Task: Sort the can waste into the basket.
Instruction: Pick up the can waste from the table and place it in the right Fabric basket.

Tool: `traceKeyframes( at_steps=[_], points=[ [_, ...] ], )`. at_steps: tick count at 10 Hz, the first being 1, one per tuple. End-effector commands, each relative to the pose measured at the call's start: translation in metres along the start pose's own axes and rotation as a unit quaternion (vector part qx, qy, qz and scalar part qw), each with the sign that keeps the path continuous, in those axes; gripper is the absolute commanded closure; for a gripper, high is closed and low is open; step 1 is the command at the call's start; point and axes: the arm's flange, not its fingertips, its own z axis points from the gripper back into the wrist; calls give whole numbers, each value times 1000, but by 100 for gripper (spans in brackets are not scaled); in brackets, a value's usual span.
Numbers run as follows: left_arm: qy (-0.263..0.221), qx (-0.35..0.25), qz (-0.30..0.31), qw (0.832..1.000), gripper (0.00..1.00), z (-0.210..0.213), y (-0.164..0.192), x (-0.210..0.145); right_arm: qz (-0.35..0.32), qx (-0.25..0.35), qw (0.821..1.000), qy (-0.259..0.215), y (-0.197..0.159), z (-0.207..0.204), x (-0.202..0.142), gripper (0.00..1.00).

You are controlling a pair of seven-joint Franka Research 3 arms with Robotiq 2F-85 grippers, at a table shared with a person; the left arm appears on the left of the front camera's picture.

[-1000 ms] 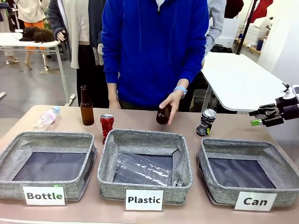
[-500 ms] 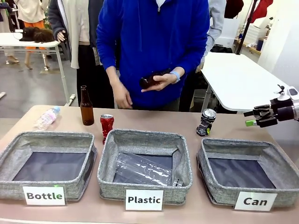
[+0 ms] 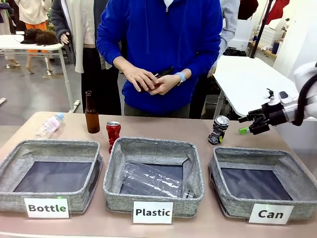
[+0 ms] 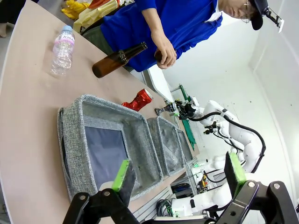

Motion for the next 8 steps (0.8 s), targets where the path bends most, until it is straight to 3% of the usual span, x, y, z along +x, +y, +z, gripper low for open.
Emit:
traceKeyframes(
  at_steps=[1,4,8],
  points=[
    [-5,-10,-13,1000,0,-2,-2,-2,16,1,1000,27,6,-11,2,0],
    [-5,-10,-13,1000,0,-2,-2,-2,32,40,997,66,8,-42,6,0],
    [-5,-10,-13,1000,0,-2,-2,-2,32,56,995,71,14,-62,4,0]
  ],
)
